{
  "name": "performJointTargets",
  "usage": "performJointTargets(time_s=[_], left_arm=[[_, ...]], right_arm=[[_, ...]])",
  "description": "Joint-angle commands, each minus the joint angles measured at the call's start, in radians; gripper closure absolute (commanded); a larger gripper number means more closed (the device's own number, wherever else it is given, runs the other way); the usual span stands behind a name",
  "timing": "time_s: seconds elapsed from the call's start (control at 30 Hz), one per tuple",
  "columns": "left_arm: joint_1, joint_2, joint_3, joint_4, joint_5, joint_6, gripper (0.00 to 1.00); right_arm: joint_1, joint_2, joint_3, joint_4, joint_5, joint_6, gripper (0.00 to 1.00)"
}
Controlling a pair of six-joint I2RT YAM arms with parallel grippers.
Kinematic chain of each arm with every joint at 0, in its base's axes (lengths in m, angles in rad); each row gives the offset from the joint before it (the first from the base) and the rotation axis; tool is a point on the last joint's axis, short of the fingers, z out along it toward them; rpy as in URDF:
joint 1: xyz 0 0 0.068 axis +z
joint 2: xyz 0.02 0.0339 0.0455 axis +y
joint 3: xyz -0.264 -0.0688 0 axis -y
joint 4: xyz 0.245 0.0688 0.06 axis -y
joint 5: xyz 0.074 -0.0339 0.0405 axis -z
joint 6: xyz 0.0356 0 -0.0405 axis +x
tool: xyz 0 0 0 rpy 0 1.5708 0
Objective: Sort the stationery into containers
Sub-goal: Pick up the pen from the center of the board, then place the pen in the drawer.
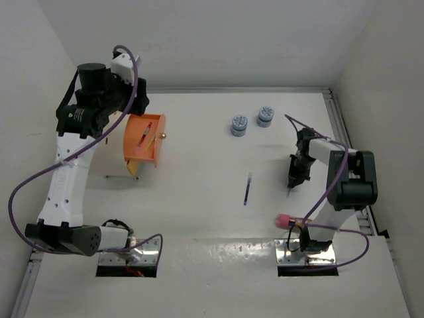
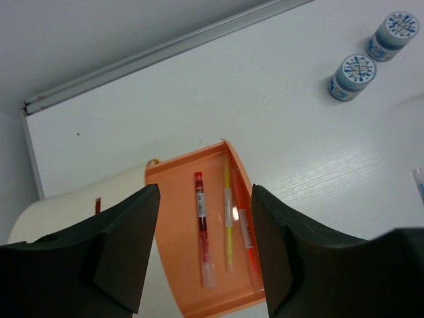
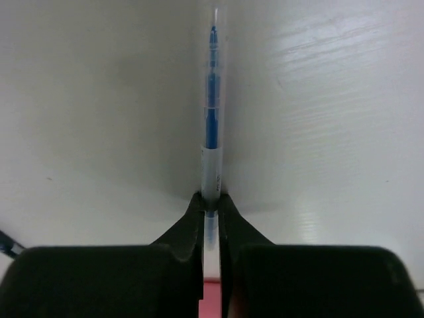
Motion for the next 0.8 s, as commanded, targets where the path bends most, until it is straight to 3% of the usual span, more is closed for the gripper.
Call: performJointTargets(time_s=[0.0, 0.1, 0.2, 0.3, 0.4, 0.5, 0.6, 0.77], left_arm=[[0.010, -0.006, -0.002, 0.021, 0.091, -0.031, 0.36], [0.015, -0.010, -0.003, 0.025, 0.187, -0.052, 0.34], [0.017, -0.025, -0.037, 0.062, 0.317, -0.146, 0.25], [0.013, -0.039, -0.092, 0.096, 0.446, -0.193, 0.25], [0.007, -0.056, -0.164, 0.175, 0.748, -0.233, 0.26], [-0.013, -0.081, -0.242, 0.286, 0.818, -0.343, 0.27], [-0.023, -0.102, -0.311, 0.437, 0.843, -0.518, 0.30], [-0.031, -0.107, -0.341, 0.620, 0.815, -0.655, 0.38]], right_arm=[[0.011, -0.017, -0.015, 0.142, -0.097, -0.055, 1.00], [0.034, -0.116, 0.043, 0.115, -0.250, -0.066, 1.00], [0.125, -0.202, 0.165, 0.102, -0.471, -0.020, 1.00], [0.192, -0.247, 0.282, 0.212, -0.705, 0.084, 1.00], [0.310, -0.270, 0.371, 0.424, -0.778, 0.224, 1.00], [0.430, -0.261, 0.426, 0.719, -0.818, 0.366, 1.00], [0.507, -0.235, 0.456, 0.884, -0.847, 0.509, 1.00], [0.594, -0.186, 0.489, 1.000, -0.898, 0.552, 1.00]])
